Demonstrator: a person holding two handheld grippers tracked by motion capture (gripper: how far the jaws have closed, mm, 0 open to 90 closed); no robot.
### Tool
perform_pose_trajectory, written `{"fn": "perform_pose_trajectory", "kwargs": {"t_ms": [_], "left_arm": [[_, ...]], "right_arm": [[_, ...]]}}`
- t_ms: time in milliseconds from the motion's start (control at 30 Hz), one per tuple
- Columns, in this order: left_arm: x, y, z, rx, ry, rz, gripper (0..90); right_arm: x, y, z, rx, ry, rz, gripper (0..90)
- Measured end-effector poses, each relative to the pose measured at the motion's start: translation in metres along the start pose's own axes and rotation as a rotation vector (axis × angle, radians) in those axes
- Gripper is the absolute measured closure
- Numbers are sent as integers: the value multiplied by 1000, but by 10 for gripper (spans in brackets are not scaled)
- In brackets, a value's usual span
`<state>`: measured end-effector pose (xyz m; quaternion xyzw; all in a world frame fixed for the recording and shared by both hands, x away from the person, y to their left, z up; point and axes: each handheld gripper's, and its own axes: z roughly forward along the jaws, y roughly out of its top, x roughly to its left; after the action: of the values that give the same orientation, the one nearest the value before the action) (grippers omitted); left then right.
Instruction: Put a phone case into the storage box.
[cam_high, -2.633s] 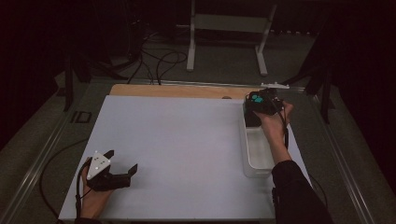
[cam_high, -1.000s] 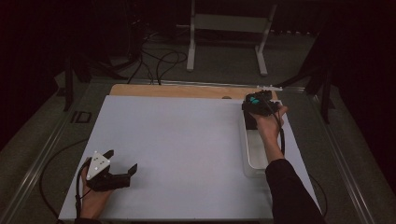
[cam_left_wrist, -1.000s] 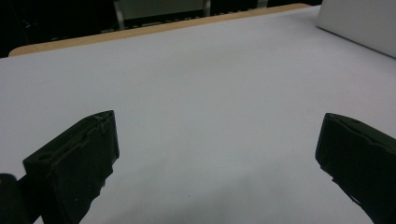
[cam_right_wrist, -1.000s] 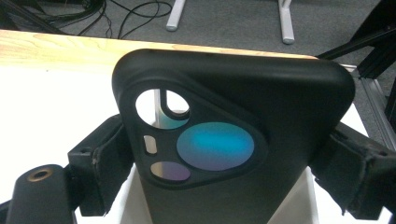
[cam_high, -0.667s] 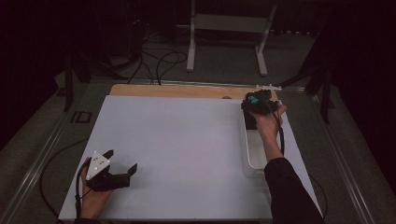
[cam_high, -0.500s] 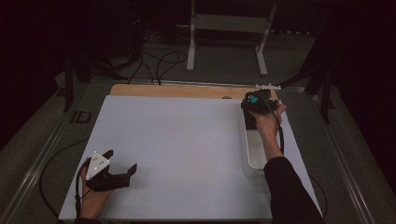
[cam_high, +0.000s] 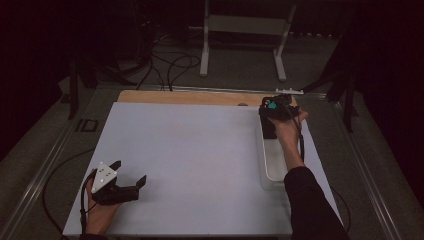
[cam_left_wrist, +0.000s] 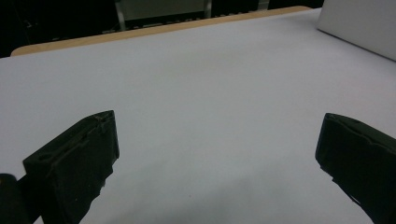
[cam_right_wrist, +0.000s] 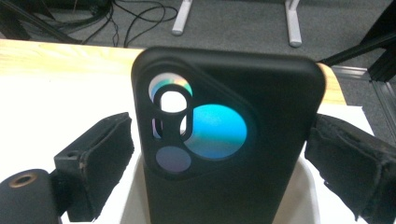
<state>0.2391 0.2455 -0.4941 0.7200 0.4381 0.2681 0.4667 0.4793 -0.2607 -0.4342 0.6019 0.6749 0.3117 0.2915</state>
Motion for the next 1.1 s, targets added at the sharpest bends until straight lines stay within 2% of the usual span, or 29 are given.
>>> {"fn": "perform_pose_trajectory", "kwargs": {"t_ms": [233, 400, 733, 833, 1100], "left_arm": [[0, 0, 0, 0, 0, 0, 1], [0, 0, -1, -1, 1, -2, 1], [-2, 0, 0, 8, 7, 16, 1], [-5, 1, 2, 16, 11, 36, 0], [-4, 1, 2, 16, 12, 35, 1]], "right_arm": [[-4, 2, -8, -25, 9, 1, 78], [-3, 3, -12, -33, 22, -28, 78], [-7, 4, -26, -49, 46, -47, 79], [-8, 3, -36, -57, 71, -62, 80], [-2, -5, -53, -67, 125, -113, 80]]}}
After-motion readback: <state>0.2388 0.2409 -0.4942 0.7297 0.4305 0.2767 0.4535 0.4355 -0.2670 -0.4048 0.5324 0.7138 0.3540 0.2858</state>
